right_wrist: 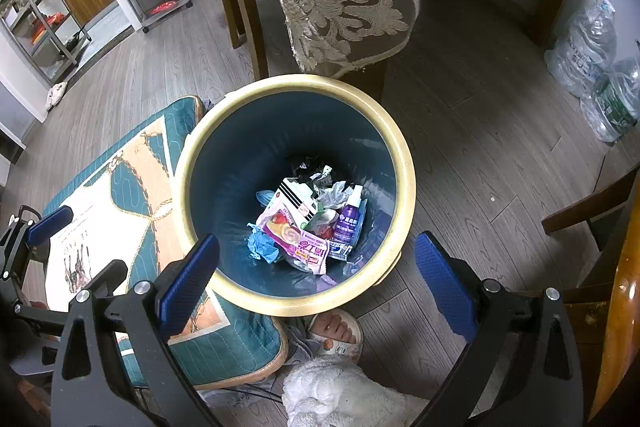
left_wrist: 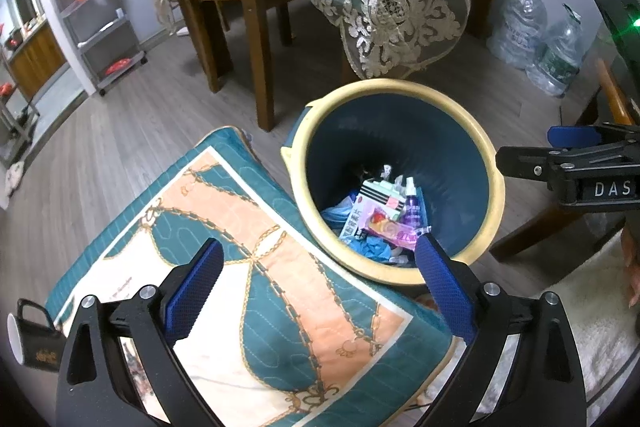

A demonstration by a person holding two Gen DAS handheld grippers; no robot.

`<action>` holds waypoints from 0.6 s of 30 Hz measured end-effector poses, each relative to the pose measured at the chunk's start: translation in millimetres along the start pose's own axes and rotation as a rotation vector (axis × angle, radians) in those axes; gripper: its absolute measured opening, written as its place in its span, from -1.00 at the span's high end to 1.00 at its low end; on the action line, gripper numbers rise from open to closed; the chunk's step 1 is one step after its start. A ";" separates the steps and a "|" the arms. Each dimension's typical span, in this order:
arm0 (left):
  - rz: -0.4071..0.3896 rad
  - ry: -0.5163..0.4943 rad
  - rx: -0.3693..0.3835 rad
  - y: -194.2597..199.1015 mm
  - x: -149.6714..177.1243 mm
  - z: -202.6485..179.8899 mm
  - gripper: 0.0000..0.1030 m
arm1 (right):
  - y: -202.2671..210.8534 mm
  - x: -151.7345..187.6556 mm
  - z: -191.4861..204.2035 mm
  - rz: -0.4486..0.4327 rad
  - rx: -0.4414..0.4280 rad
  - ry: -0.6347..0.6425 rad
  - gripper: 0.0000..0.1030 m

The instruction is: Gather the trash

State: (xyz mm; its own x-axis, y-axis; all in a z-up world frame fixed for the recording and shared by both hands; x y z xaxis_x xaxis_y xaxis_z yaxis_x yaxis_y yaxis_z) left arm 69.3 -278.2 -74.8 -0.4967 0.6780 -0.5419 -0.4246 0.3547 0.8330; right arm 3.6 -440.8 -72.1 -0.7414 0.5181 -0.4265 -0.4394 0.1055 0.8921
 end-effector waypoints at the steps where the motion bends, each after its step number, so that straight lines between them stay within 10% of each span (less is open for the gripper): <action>1: 0.000 0.001 -0.002 -0.2 -0.1 0.1 -0.87 | 0.0 0.1 0.0 0.000 0.000 0.000 -0.87; 18: -0.031 -0.018 0.020 2.8 -2.4 -5.1 -0.90 | -0.4 -0.5 -0.4 0.001 0.000 0.000 -0.87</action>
State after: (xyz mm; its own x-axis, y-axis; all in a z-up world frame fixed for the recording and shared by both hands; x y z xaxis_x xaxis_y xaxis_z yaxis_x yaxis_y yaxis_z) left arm 65.5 -282.1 -71.7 -0.4699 0.6775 -0.5658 -0.4246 0.3885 0.8178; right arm 3.9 -441.4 -72.3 -0.7416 0.5186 -0.4256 -0.4390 0.1046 0.8924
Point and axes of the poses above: each gripper's, at about its wrist camera, not at the fingertips, and y roughly against the way its jaws point, z to its left, x to its underside, the point moved 5 cm from there along -y, roughly the way its jaws point, and after that the axes turned 6 degrees about -y, right-handed, at the moved point
